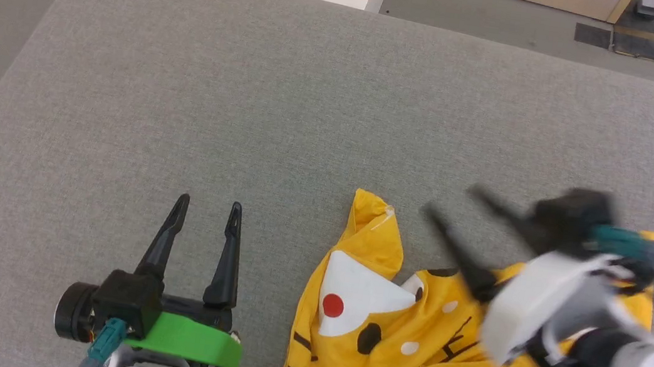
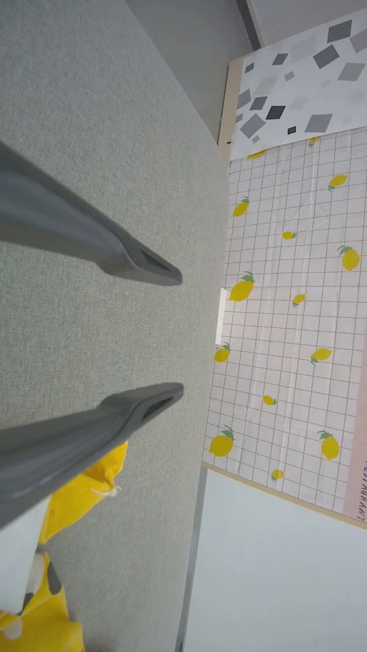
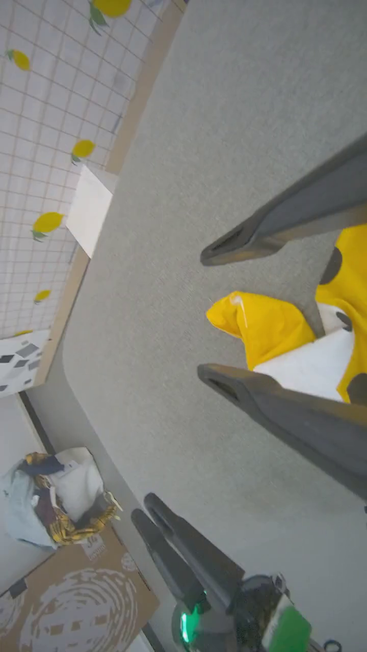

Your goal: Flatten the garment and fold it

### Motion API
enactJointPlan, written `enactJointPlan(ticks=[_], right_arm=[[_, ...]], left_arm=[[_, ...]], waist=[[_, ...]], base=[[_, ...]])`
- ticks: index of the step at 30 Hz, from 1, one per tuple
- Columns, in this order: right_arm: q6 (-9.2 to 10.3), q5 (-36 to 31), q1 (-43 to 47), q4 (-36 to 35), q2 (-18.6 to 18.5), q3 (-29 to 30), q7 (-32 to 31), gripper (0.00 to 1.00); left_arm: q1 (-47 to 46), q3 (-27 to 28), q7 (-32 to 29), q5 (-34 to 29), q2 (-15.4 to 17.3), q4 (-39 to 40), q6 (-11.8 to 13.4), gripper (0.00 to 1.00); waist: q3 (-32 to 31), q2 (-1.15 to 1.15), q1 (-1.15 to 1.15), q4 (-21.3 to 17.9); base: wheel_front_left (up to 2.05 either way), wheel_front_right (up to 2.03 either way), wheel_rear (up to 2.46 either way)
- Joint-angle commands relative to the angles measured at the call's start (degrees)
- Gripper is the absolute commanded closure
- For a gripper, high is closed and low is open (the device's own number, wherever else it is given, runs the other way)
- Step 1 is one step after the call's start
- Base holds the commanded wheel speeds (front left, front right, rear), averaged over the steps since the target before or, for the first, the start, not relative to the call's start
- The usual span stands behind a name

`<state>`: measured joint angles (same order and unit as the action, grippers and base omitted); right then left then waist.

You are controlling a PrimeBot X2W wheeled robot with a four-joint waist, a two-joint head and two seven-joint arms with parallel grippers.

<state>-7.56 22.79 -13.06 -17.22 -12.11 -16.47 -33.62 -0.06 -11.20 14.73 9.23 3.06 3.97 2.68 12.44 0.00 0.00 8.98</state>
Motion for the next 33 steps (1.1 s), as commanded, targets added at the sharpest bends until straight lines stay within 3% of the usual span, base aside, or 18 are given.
enactJointPlan(ticks=[1, 9, 12, 14, 20, 24, 29, 33], right_arm=[[0.08, -2.7, -0.1, -0.2, 0.5, 2.2, 2.5, 0.00], [0.08, -16.5, 10.8, -4.9, 8.4, 22.7, 19.3, 0.00], [0.08, -17.8, 15.7, -5.7, 9.1, 27.9, 24.4, 0.00], [0.08, -15.1, 19.0, -4.4, 9.2, 31.0, 27.4, 0.00], [0.08, -11.1, 22.4, -0.6, 9.2, 33.5, 31.9, 0.00], [0.08, -11.2, 20.7, -0.2, 9.2, 33.7, 32.4, 0.00], [0.08, -11.4, 19.1, 0.0, 9.2, 33.4, 32.3, 0.00], [0.08, -11.6, 18.7, 0.1, 9.2, 32.9, 31.8, 0.00]], left_arm=[[-0.4, 0.2, 0.3, 0.1, -0.2, 0.4, 0.4, 0.00], [0.7, 1.2, 0.3, -0.9, -0.2, 2.4, 0.1, 0.00], [1.4, 1.6, 0.3, -1.3, -0.2, 3.5, -0.1, 0.00], [2.0, 1.8, 0.3, -1.9, -0.1, 3.8, -0.3, 0.00], [1.8, 1.6, 0.3, -3.8, 1.0, 2.7, -1.1, 0.00], [-2.3, -0.6, -2.3, -6.1, 3.4, 0.0, -3.4, 0.00], [-7.4, -4.8, -13.0, -6.1, 5.6, -3.1, -7.7, 0.00], [-8.7, -7.8, -21.5, -3.7, 7.0, -4.4, -9.3, 0.00]], waist=[[0.0, 0.00, 0.00, -0.3], [0.2, 0.00, 0.00, -1.8], [0.4, 0.00, 0.00, -2.6], [0.5, 0.00, 0.00, -3.2], [1.3, 0.00, 0.00, -5.4], [2.3, 0.00, 0.00, -5.7], [3.2, 0.00, 0.00, -5.8], [3.7, 0.00, 0.00, -5.9]], base=[[0.00, 0.00, 0.00], [0.00, 0.00, 0.00], [0.00, 0.00, 0.00], [0.00, 0.00, 0.00], [0.00, 0.00, 0.00], [0.00, 0.00, 0.00], [0.00, 0.00, 0.00], [0.00, 0.00, 0.00]])
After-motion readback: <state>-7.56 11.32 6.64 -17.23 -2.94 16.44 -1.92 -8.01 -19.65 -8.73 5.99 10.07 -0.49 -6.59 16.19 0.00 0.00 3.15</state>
